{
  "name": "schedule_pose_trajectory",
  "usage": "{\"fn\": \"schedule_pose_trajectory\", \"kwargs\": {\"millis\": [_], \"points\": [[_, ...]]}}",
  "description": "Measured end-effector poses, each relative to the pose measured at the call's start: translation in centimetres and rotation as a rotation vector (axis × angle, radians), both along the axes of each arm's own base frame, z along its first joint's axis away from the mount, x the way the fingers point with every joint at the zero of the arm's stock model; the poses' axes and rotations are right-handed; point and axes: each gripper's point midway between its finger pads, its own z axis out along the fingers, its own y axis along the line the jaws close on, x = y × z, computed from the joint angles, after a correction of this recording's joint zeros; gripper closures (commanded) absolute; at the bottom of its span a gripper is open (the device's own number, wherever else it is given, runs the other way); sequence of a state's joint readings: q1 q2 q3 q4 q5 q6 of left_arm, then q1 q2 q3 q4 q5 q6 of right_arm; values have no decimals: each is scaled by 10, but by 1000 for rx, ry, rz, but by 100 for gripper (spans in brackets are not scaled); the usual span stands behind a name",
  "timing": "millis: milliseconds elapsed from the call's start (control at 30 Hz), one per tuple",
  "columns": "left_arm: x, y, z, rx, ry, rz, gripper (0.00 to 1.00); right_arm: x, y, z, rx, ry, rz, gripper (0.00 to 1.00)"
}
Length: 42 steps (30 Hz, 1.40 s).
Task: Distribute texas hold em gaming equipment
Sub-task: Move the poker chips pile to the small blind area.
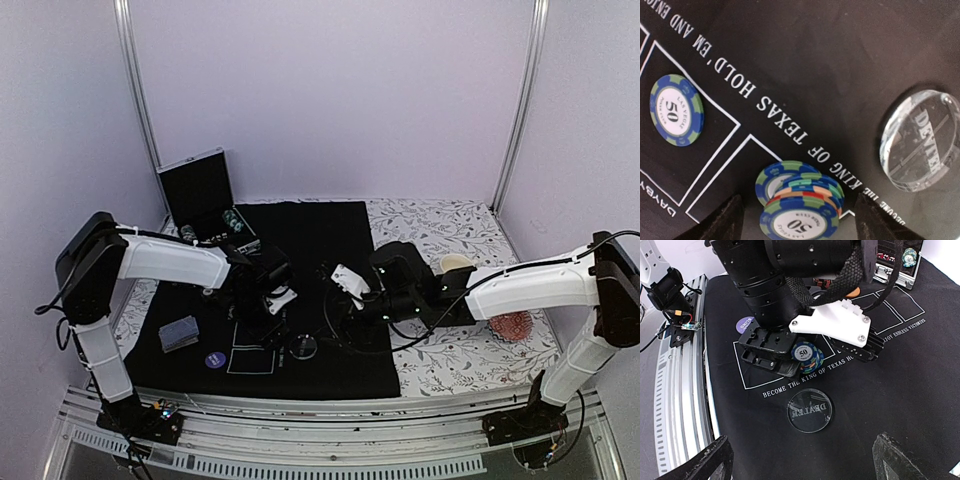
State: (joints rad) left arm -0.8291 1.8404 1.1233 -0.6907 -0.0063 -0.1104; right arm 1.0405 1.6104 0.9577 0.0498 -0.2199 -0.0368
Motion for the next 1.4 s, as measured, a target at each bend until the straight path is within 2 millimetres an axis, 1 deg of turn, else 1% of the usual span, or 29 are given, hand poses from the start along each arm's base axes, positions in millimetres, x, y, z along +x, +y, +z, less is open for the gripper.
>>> {"fn": "schedule_pose_trajectory", "kwargs": {"millis": [67,333,433,567,600,633,800,933,1033,1100,1167,1200,1300,1400], "points": [[2,0,0,12,-5,-4,29,0,-1,-1,-2,1,0,1],[6,-3,-1,24,-6,-12,50,-1,-1,-2,-5,3,0,1],[5,-5,-1,24,-8,-18,64,-2,-3,-6,-13,7,0,1],[6,-7,-1,22,-12,-29,87,-2,-4,-7,-15,9,-1,1],[6,-7,-1,21,-12,-27,96,-2,-4,-7,-15,9,-1,1],[6,-7,-1,21,-13,-28,100,-2,-4,-7,-15,9,-1,1],[5,-5,0,15,-18,-18,100,-2,-4,-6,-15,9,-1,1],[4,7,0,14,-15,29,100,-2,-4,-6,-15,9,-1,1],[4,28,1,11,4,102,100,-2,-4,-6,-15,9,-1,1],[3,49,3,8,21,174,100,-2,-4,-6,-15,9,-1,1],[4,67,9,15,25,238,100,-3,-5,-7,-16,9,-1,1],[7,72,13,14,18,267,100,-3,-5,-8,-16,10,0,1],[14,82,19,20,-1,312,100,-5,-8,-11,-21,12,0,1],[20,97,17,56,0,357,100,-6,-10,-13,-25,13,1,1]]}}
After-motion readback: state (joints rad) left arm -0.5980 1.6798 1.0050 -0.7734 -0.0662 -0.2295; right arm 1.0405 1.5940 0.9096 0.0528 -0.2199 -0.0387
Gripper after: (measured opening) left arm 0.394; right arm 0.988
